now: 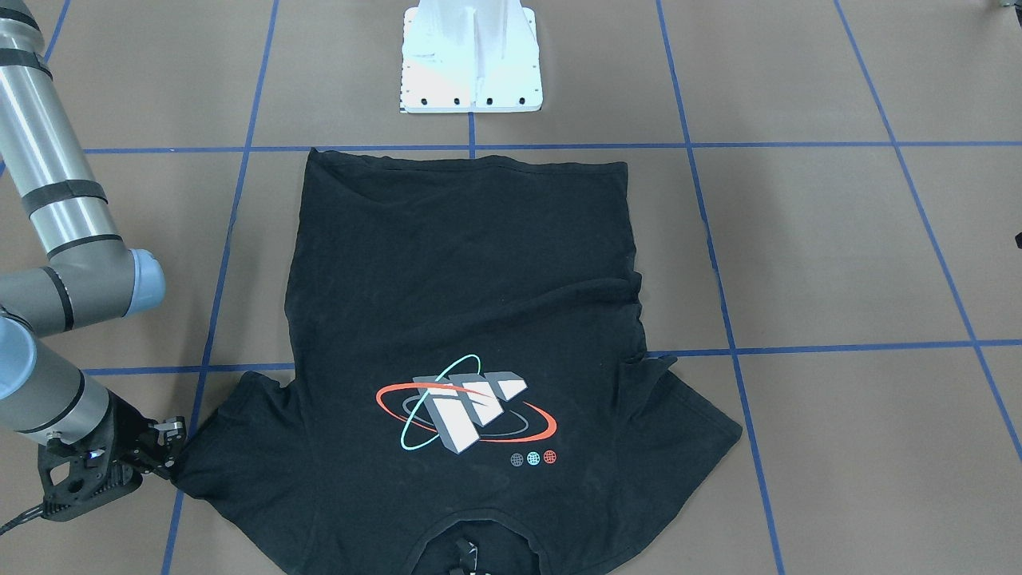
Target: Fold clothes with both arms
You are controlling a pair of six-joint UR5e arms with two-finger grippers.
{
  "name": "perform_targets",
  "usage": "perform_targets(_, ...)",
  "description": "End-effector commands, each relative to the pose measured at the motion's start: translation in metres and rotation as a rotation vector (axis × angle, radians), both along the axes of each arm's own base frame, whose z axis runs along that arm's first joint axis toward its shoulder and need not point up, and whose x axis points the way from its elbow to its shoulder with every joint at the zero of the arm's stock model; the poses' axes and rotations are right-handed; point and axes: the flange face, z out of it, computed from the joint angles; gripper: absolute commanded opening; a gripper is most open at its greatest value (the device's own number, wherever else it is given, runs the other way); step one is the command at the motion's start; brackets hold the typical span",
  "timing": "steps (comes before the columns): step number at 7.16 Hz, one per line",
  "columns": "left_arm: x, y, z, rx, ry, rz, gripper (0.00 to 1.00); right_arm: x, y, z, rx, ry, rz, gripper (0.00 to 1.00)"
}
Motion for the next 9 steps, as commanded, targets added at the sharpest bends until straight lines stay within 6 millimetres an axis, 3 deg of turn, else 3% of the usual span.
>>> perform_targets(1,0.000,0.000,0.001,-0.002,-0.001,0.001,1.00,0.008,-0.008,-0.035,-0.016,-0.012,0.027,0.00)
perform_targets(2,0.000,0.000,0.001,0.000,0.000,0.001,1.00,-0.001,-0.016,-0.074,-0.056,-0.008,0.041,0.00)
perform_targets(4,0.000,0.001,0.002,-0.002,-0.001,0.001,1.00,-0.054,-0.014,-0.156,-0.158,-0.020,0.069,0.00)
perform_targets(7,0.000,0.001,0.001,-0.002,-0.001,0.001,1.00,-0.113,-0.009,-0.224,-0.210,0.003,0.168,0.00)
perform_targets(9,0.000,0.001,0.002,-0.002,-0.001,0.001,1.00,-0.152,-0.012,-0.250,-0.228,0.024,0.200,0.00)
